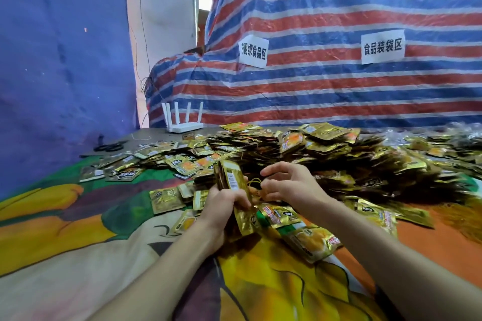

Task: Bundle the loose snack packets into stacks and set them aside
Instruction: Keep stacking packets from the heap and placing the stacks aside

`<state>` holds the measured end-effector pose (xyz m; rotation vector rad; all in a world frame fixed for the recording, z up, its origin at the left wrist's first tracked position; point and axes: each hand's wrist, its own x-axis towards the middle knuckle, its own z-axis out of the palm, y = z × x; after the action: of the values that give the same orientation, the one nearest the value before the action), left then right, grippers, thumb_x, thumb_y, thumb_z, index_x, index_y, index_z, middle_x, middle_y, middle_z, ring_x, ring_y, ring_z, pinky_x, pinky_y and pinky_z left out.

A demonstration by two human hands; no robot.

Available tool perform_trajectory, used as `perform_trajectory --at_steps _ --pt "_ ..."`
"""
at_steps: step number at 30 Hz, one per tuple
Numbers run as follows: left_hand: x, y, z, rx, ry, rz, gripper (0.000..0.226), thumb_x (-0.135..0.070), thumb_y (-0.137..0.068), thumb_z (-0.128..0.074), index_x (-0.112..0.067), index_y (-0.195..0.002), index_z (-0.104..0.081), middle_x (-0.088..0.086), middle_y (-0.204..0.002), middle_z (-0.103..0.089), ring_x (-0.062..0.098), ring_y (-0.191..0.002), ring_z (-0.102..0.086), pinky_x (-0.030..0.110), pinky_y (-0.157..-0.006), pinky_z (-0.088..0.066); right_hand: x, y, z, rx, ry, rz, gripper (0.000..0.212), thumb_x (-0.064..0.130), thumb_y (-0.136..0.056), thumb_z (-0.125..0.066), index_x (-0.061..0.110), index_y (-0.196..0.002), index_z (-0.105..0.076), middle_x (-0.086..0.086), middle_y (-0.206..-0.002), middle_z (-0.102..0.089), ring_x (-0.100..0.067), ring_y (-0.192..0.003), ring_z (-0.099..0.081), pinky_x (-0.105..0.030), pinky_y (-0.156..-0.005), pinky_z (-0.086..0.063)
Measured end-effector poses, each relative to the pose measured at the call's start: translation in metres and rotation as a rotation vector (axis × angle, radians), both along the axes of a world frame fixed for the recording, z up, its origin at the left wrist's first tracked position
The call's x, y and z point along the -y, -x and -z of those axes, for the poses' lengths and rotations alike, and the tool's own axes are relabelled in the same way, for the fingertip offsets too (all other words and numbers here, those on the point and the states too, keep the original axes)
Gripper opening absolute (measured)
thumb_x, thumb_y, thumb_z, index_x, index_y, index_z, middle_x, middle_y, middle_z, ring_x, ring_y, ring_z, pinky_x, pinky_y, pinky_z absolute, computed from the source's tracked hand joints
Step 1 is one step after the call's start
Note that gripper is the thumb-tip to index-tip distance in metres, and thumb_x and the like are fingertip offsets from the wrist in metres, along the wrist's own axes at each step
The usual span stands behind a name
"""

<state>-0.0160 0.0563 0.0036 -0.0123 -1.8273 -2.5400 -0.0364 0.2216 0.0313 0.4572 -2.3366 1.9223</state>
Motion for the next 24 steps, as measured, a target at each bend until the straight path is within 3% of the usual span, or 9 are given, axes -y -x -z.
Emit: perform_trajectory --at_steps 4,7,9,12,14,17,19,21,24 --pt "-0.002 -0.003 0.000 -0.028 0.039 0.054 0.053 0.016 -0.071 -0.052 -0.009 -0.115 -0.069 0.013 -0.087 -0.075 0.026 -0.074 -0.072 0.040 -0.063 -0.060 -0.010 0.000 0.004 0.032 -0.099 -0.038 0.020 0.002 -0.089 -0.071 0.008 -0.108 -0.072 -0.014 -0.097 -0.074 -0.016 -0.078 -0.074 -0.026 -0.072 -0.058" --pt "-0.002 -0.004 0.000 -0.045 0.053 0.080 0.053 0.016 -0.071 -0.051 -0.009 -0.114 -0.069 0.013 -0.085 -0.074 0.026 -0.073 -0.072 0.039 -0.060 -0.060 -0.018 -0.006 0.004 0.014 -0.233 -0.072 0.017 0.008 -0.084 -0.080 0.009 -0.101 -0.077 -0.010 -0.086 -0.076 -0.009 -0.069 -0.069 -0.020 -0.067 -0.055" --pt "-0.003 -0.005 -0.001 -0.066 0.047 0.112 0.055 0.016 -0.066 -0.053 -0.004 -0.116 -0.067 0.012 -0.084 -0.073 0.024 -0.071 -0.071 0.038 -0.061 -0.060 -0.023 -0.011 0.004 0.001 -0.286 -0.096 0.011 0.003 -0.083 -0.079 0.008 -0.093 -0.080 -0.010 -0.080 -0.076 -0.012 -0.067 -0.067 -0.021 -0.064 -0.054" --pt "-0.004 -0.005 0.000 -0.074 0.065 0.146 0.054 0.019 -0.069 -0.051 -0.003 -0.116 -0.066 0.012 -0.087 -0.073 0.023 -0.073 -0.071 0.041 -0.069 -0.061 -0.030 -0.017 0.002 -0.005 -0.302 -0.116 0.011 -0.003 -0.083 -0.077 0.007 -0.086 -0.080 -0.017 -0.081 -0.075 -0.015 -0.066 -0.065 -0.019 -0.060 -0.052" --pt "-0.004 -0.005 0.000 -0.078 0.074 0.168 0.054 0.018 -0.069 -0.052 -0.004 -0.115 -0.067 0.011 -0.087 -0.074 0.024 -0.076 -0.072 0.042 -0.069 -0.062 -0.035 -0.019 -0.001 0.010 -0.304 -0.113 0.010 0.000 -0.084 -0.077 0.010 -0.083 -0.080 -0.010 -0.073 -0.074 -0.013 -0.063 -0.063 -0.020 -0.059 -0.052" --pt "-0.003 -0.006 0.000 -0.083 0.077 0.182 0.065 0.005 -0.052 -0.057 -0.006 -0.115 -0.066 0.012 -0.090 -0.074 0.025 -0.080 -0.072 0.041 -0.067 -0.060 -0.044 -0.018 -0.006 0.043 -0.367 -0.022 0.007 0.010 -0.088 -0.076 0.013 -0.083 -0.080 -0.007 -0.070 -0.068 -0.015 -0.061 -0.059 -0.027 -0.059 -0.050" --pt "-0.003 -0.006 0.000 -0.086 0.070 0.178 0.068 0.003 -0.049 -0.057 -0.005 -0.116 -0.066 0.012 -0.091 -0.074 0.025 -0.081 -0.071 0.044 -0.072 -0.060 -0.050 -0.015 -0.009 0.052 -0.451 0.074 0.010 0.011 -0.089 -0.072 0.013 -0.083 -0.079 -0.005 -0.071 -0.069 -0.012 -0.057 -0.058 -0.025 -0.055 -0.050" --pt "-0.003 -0.006 0.000 -0.082 0.059 0.176 0.068 0.004 -0.049 -0.057 -0.006 -0.115 -0.067 0.011 -0.090 -0.074 0.025 -0.081 -0.071 0.044 -0.073 -0.060 -0.062 -0.013 -0.014 0.060 -0.616 0.172 0.009 0.012 -0.089 -0.069 0.011 -0.085 -0.077 -0.008 -0.078 -0.073 -0.012 -0.057 -0.060 -0.022 -0.052 -0.051" --pt "-0.003 -0.008 -0.001 -0.081 0.058 0.184 0.067 0.003 -0.049 -0.057 -0.006 -0.114 -0.067 0.011 -0.089 -0.074 0.024 -0.079 -0.071 0.041 -0.069 -0.060 -0.091 -0.014 -0.026 0.088 -0.948 0.385 0.008 0.014 -0.084 -0.060 0.010 -0.086 -0.067 -0.011 -0.083 -0.072 -0.019 -0.066 -0.063 -0.035 -0.061 -0.057"
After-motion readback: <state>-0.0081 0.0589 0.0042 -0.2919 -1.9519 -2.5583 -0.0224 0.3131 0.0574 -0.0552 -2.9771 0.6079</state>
